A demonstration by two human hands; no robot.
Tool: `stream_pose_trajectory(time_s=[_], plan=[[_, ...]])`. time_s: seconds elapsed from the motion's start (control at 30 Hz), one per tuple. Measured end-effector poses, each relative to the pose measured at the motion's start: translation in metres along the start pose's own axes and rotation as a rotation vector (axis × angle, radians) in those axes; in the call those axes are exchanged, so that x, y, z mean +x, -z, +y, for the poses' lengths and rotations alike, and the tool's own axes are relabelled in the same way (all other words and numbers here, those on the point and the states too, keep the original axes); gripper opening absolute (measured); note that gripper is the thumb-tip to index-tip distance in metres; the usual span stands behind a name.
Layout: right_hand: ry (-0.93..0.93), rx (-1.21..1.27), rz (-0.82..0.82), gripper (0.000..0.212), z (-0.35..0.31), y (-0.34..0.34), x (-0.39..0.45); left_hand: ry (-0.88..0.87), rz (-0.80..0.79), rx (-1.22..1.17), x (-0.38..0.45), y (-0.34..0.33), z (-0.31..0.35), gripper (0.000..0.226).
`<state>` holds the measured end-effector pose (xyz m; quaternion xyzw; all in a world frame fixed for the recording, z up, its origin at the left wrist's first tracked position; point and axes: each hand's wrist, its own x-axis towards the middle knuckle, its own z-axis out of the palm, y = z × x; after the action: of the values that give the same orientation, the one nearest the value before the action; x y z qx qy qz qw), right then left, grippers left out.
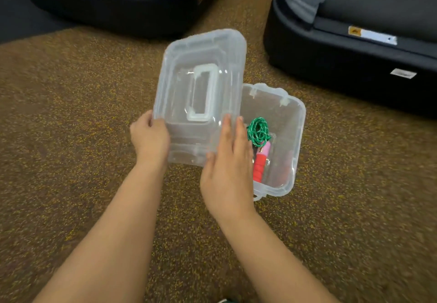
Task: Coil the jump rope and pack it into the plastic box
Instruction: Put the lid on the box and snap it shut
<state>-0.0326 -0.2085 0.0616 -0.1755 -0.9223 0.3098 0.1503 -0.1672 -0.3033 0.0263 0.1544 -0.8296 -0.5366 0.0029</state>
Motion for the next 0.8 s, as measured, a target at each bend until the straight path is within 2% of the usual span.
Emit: stream_pose_trajectory(time_s=[0.1, 0.17, 0.3, 0.47, 0.63, 0.8], plan=[[-0.127, -0.014, 0.028, 0.065, 0.029, 0.020, -0.008, -0.126, -0.111, 0.103, -0.020, -0.024, 0.021, 0.040], [-0.211, -0.032, 0.040, 0.064, 0.046, 0.030, -0.016, -0.147, -0.197, 0.117, -0.039, -0.034, 0.036, 0.044], [-0.346, -0.039, 0.017, 0.065, 0.070, 0.043, -0.027, -0.161, -0.306, 0.130, -0.060, -0.051, 0.037, 0.032], [-0.391, -0.021, -0.013, 0.065, 0.080, 0.042, -0.034, -0.124, -0.378, 0.131, -0.069, -0.055, 0.029, 0.054], [-0.401, 0.039, -0.019, 0.064, 0.086, 0.040, -0.036, -0.069, -0.379, 0.160, -0.082, -0.048, 0.030, 0.048], [-0.400, 0.123, 0.064, 0.060, 0.090, 0.036, -0.032, -0.088, -0.412, 0.172, -0.080, -0.045, 0.027, 0.045]])
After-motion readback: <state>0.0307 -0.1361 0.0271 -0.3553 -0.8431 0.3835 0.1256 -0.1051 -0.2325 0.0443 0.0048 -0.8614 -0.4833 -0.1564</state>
